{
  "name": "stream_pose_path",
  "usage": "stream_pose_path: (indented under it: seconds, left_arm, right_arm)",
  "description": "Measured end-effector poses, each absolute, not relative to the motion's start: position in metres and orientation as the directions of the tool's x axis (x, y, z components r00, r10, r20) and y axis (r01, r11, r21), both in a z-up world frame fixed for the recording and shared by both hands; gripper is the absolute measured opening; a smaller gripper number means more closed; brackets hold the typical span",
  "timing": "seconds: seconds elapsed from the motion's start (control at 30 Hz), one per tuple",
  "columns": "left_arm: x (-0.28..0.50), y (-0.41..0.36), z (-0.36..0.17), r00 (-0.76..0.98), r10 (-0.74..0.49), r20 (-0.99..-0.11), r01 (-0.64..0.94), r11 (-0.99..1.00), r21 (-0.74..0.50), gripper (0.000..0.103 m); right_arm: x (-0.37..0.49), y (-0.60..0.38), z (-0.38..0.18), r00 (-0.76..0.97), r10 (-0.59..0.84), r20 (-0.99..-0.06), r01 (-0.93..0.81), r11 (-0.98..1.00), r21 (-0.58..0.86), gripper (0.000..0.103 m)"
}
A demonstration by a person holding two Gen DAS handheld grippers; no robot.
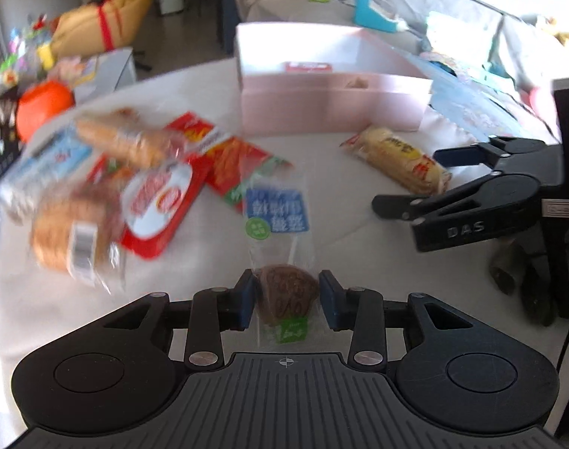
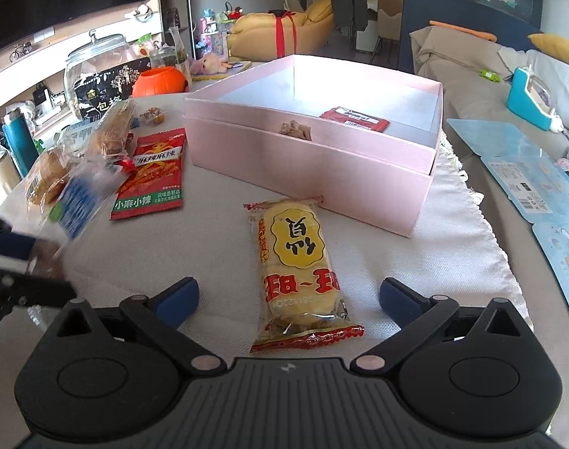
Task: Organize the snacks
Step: 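Carry the clear cookie bag with the left gripper while the right gripper approaches the yellow cake, then close the right gripper on the yellow-labelled cake and lift it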
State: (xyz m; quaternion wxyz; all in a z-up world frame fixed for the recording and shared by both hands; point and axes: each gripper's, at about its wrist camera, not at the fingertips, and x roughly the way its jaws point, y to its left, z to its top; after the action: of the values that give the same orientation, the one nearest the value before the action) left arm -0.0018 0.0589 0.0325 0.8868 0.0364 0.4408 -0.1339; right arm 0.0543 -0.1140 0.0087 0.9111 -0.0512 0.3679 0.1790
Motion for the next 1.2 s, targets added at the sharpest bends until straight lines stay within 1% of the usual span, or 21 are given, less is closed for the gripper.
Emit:
stream_pose_path:
  seconds: [0.1, 0.27, 0.37, 0.57, 0.63, 0.67, 0.7, 0.73, 0.77, 0.8, 0.87, 0.93, 1.0, 1.1, 1.2]
  left_arm:
    - [0.0, 0.059, 0.03, 0.606, -0.212, -0.767, 0.248, 0.966, -0.071, 0.04]
    - [0.004, 0.055, 0.027, 0.628, -0.225, -0.745, 0.236, 0.967, -0.094, 0.04]
    - [0.004, 0.055, 0.026, 0.638, -0.228, -0.736, 0.204, 0.971, -0.124, 0.043]
    - [0.001, 0.053, 0.025, 0.648, -0.219, -0.729, 0.203, 0.973, -0.111, 0.043]
    - [0.001, 0.053, 0.025, 0.649, -0.22, -0.729, 0.201, 0.973, -0.114, 0.043]
    - [0.0, 0.054, 0.025, 0.648, -0.221, -0.729, 0.2, 0.973, -0.117, 0.043]
    - [0.0, 0.054, 0.025, 0.648, -0.222, -0.729, 0.198, 0.973, -0.119, 0.043]
    - [0.0, 0.054, 0.025, 0.647, -0.222, -0.729, 0.197, 0.973, -0.121, 0.043]
    - [0.001, 0.054, 0.026, 0.646, -0.221, -0.731, 0.194, 0.973, -0.123, 0.043]
    - [0.002, 0.054, 0.026, 0.643, -0.221, -0.733, 0.191, 0.973, -0.127, 0.043]
    - [0.003, 0.055, 0.028, 0.633, -0.225, -0.741, 0.186, 0.973, -0.137, 0.041]
    - [0.005, 0.057, 0.03, 0.616, -0.256, -0.745, 0.192, 0.966, -0.173, 0.021]
    - [0.005, 0.058, 0.031, 0.599, -0.29, -0.747, 0.2, 0.957, -0.211, 0.02]
    - [0.002, 0.053, 0.034, 0.61, -0.275, -0.743, 0.21, 0.96, -0.183, 0.02]
    - [0.001, 0.051, 0.037, 0.614, -0.281, -0.737, 0.215, 0.959, -0.187, 0.02]
  right_arm:
    - [0.055, -0.114, 0.009, 0.662, 0.291, -0.691, -0.365, 0.93, 0.042, 0.103]
    - [0.055, -0.114, 0.011, 0.644, 0.282, -0.711, -0.36, 0.932, 0.043, 0.103]
    - [0.054, -0.114, 0.01, 0.646, 0.285, -0.708, -0.367, 0.929, 0.039, 0.103]
    - [0.061, -0.112, 0.014, 0.624, 0.275, -0.731, -0.353, 0.934, 0.05, 0.103]
    - [0.066, -0.114, 0.017, 0.619, 0.284, -0.732, -0.336, 0.938, 0.081, 0.1]
    - [0.067, -0.115, 0.018, 0.618, 0.289, -0.731, -0.326, 0.941, 0.096, 0.093]
    - [0.067, -0.116, 0.02, 0.62, 0.293, -0.728, -0.318, 0.942, 0.107, 0.081]
    - [0.066, -0.116, 0.023, 0.62, 0.299, -0.726, -0.322, 0.94, 0.113, 0.073]
    - [0.065, -0.116, 0.026, 0.616, 0.309, -0.725, -0.332, 0.936, 0.117, 0.054]
    - [0.063, -0.115, 0.028, 0.609, 0.316, -0.727, -0.344, 0.932, 0.117, 0.039]
    - [0.057, -0.112, 0.033, 0.6, 0.324, -0.731, -0.367, 0.924, 0.108, 0.037]
    - [0.051, -0.111, 0.036, 0.602, 0.337, -0.724, -0.384, 0.917, 0.108, 0.036]
    - [0.046, -0.111, 0.037, 0.6, 0.344, -0.722, -0.396, 0.912, 0.106, 0.035]
    - [0.044, -0.114, 0.038, 0.602, 0.344, -0.721, -0.391, 0.914, 0.109, 0.034]
    - [0.042, -0.118, 0.038, 0.604, 0.339, -0.721, -0.382, 0.917, 0.112, 0.034]
